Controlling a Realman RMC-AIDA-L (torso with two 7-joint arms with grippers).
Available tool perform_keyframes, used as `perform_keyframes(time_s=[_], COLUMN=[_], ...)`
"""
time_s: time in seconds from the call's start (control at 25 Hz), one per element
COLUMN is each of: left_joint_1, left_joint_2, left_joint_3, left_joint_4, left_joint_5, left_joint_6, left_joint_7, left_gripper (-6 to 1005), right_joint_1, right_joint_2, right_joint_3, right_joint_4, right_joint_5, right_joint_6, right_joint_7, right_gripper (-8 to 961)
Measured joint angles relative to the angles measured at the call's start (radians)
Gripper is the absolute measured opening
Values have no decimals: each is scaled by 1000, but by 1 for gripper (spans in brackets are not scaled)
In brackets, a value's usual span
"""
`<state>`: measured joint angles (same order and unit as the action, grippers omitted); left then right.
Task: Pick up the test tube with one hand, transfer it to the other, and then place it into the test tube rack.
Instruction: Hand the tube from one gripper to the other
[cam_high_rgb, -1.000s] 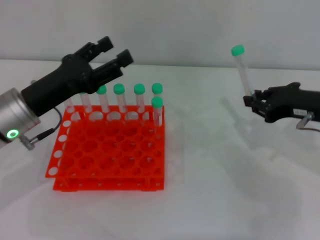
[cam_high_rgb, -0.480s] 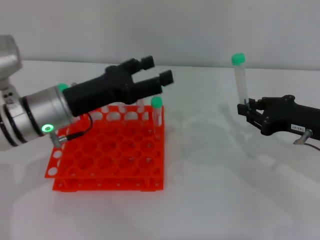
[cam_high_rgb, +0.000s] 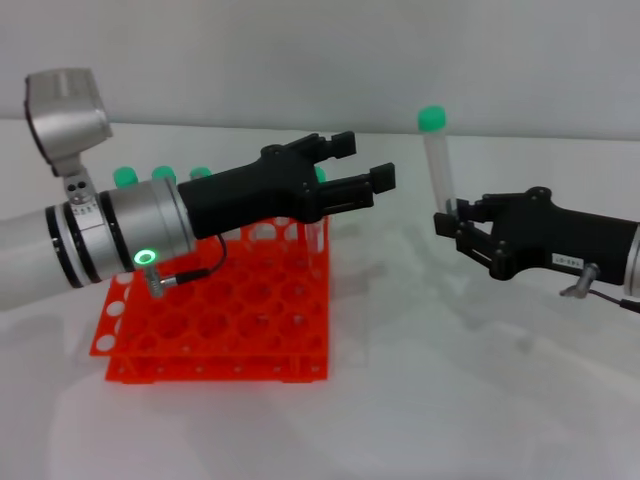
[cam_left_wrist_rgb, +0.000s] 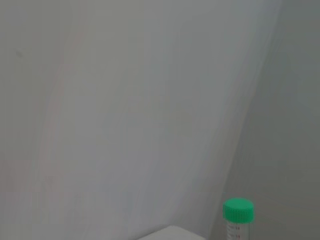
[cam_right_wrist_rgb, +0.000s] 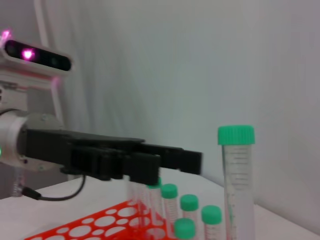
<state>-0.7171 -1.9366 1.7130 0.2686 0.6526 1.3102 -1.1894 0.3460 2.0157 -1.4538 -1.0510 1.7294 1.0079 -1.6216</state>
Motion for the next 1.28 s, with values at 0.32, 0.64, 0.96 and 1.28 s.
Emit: perform_keyframes(time_s=[0.32,0.64,0.96,1.28], left_joint_1=[-30,-23,4,69], left_joint_2=[-23,-43,-69,-82], left_joint_3=[0,0,0,-21], left_joint_4=[1,34,48,108], left_joint_5=[36,62,73,73], left_joint_6=[-15,-40,-51,-53], left_joint_7=[4,-2,70,125], left_gripper=[888,884,779,587], right_joint_1=[31,40,43,58], right_joint_2=[-1,-2,-3,-3], right_joint_3=[-39,-64,-64,-65], right_joint_4=[0,0,-10,-10], right_joint_5=[-5,-11,-11,-26], right_joint_6=[5,23,20,17], right_joint_7=[6,1,-1,-1], right_gripper=[206,209,211,214])
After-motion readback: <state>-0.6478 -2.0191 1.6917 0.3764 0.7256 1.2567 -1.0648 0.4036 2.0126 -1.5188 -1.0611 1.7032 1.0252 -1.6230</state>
